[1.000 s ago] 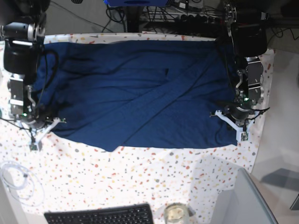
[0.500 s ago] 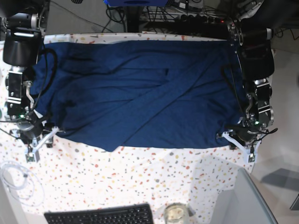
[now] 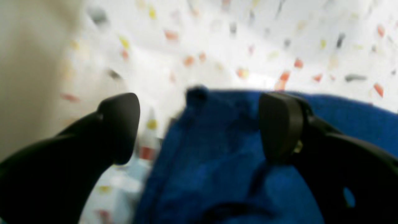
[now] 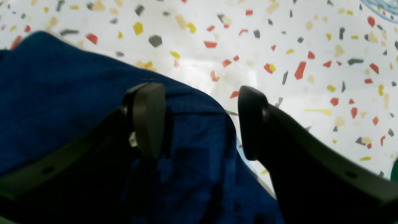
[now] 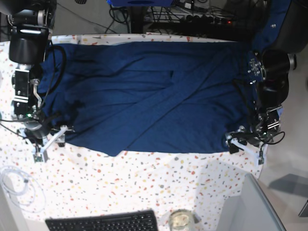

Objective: Layout the t-shirt on the table in an organized manner, then fold the t-shirt properly
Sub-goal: 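Slide both grippers along the shirt sides toward the hem corners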

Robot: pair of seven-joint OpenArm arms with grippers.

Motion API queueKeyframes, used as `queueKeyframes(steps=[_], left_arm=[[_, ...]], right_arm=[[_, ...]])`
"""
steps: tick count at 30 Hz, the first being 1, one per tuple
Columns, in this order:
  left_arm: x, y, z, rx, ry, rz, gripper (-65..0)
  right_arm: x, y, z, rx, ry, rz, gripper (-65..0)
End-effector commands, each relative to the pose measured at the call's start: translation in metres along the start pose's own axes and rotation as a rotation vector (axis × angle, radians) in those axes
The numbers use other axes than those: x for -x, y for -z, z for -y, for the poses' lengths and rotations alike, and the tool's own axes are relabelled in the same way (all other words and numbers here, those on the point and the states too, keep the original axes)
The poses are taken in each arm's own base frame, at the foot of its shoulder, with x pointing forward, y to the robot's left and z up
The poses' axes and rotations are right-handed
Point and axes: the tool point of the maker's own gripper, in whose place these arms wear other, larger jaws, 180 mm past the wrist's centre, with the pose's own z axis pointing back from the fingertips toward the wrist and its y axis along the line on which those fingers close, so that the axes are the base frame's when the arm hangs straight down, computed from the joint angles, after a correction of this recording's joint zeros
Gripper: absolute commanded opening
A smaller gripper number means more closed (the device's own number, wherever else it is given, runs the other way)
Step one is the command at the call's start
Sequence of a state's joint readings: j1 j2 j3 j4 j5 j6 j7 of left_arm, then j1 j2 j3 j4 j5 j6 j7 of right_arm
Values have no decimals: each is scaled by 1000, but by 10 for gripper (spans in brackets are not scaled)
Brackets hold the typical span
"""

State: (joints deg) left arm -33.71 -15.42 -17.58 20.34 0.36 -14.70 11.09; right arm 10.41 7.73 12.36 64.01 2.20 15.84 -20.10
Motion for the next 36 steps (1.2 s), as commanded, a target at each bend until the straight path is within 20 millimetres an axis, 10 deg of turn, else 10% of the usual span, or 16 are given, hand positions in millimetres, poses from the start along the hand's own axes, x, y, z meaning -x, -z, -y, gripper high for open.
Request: queueKeyframes(steps=[1, 8, 14, 18, 30, 36], left_arm=[[-34, 0, -3, -3, -17, 88, -81], [-27, 2, 0, 3, -35, 96, -110], [-8, 1, -6, -6, -40, 70, -517], [-7, 1, -6, -7, -39, 69, -637], [-10, 1, -7, -8, -30, 72, -650], [-10, 1, -7, -9, -29, 72, -650]], right_arm=[[-26, -2, 6, 10, -7, 68, -299], [-25, -2, 9, 15, -3, 68, -300], [-28, -2, 12, 19, -4, 74, -297], [-37, 10, 9, 6, 8, 60, -225], [-26, 46, -36, -253, 15, -92, -135], [-27, 49, -14, -226, 31, -93, -135]])
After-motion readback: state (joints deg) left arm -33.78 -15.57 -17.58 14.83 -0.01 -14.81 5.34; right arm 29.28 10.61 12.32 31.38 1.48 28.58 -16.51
